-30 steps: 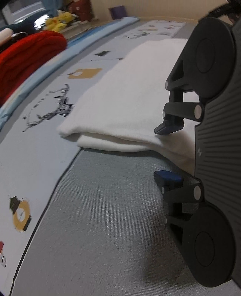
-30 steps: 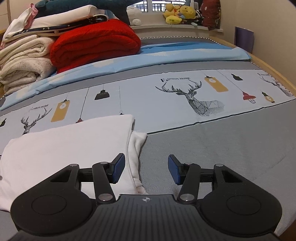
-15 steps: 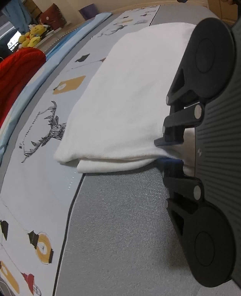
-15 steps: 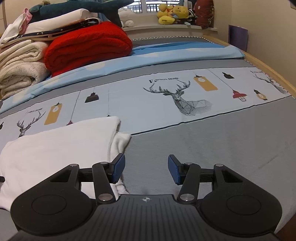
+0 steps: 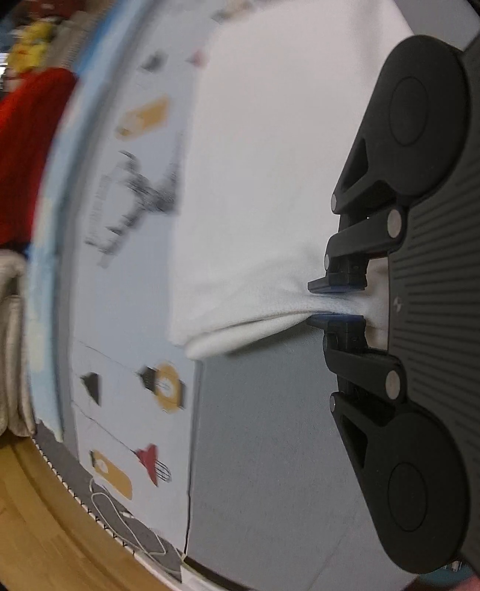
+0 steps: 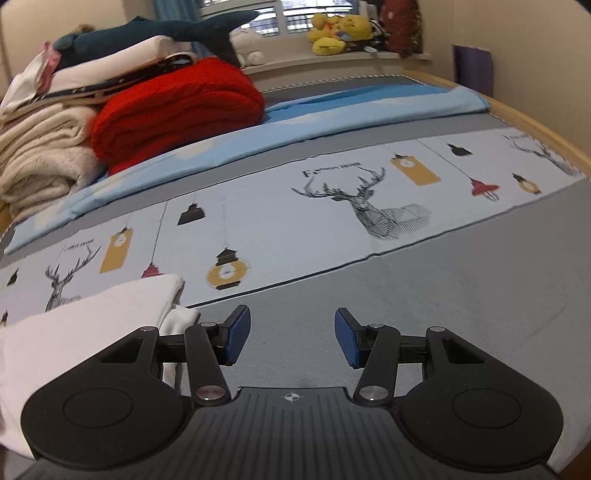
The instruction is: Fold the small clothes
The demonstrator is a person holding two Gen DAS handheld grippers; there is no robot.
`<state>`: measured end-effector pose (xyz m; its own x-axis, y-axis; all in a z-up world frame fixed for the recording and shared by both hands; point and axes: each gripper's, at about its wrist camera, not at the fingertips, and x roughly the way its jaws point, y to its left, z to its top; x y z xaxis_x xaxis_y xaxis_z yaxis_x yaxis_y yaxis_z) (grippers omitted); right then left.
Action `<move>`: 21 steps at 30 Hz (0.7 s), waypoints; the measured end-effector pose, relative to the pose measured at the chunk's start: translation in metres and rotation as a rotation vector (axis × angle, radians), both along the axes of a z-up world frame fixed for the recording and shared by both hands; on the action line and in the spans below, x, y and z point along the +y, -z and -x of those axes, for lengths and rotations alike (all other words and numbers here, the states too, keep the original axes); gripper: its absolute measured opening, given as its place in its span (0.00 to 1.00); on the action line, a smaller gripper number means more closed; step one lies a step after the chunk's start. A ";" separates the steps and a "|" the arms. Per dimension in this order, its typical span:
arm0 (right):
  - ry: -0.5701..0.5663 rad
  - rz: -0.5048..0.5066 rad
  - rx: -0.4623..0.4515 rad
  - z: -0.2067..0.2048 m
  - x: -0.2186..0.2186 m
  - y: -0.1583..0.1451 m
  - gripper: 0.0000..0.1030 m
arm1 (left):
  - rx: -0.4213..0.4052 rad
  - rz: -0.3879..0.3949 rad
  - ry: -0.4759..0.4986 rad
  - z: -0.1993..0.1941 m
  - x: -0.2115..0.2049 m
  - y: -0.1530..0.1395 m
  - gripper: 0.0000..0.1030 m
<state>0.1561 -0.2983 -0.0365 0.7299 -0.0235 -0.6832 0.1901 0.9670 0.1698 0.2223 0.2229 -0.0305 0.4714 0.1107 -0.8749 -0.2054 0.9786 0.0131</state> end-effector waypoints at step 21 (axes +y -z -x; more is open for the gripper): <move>-0.029 -0.037 0.015 0.004 -0.007 -0.003 0.47 | -0.143 0.745 0.340 -0.062 -0.227 -0.031 0.31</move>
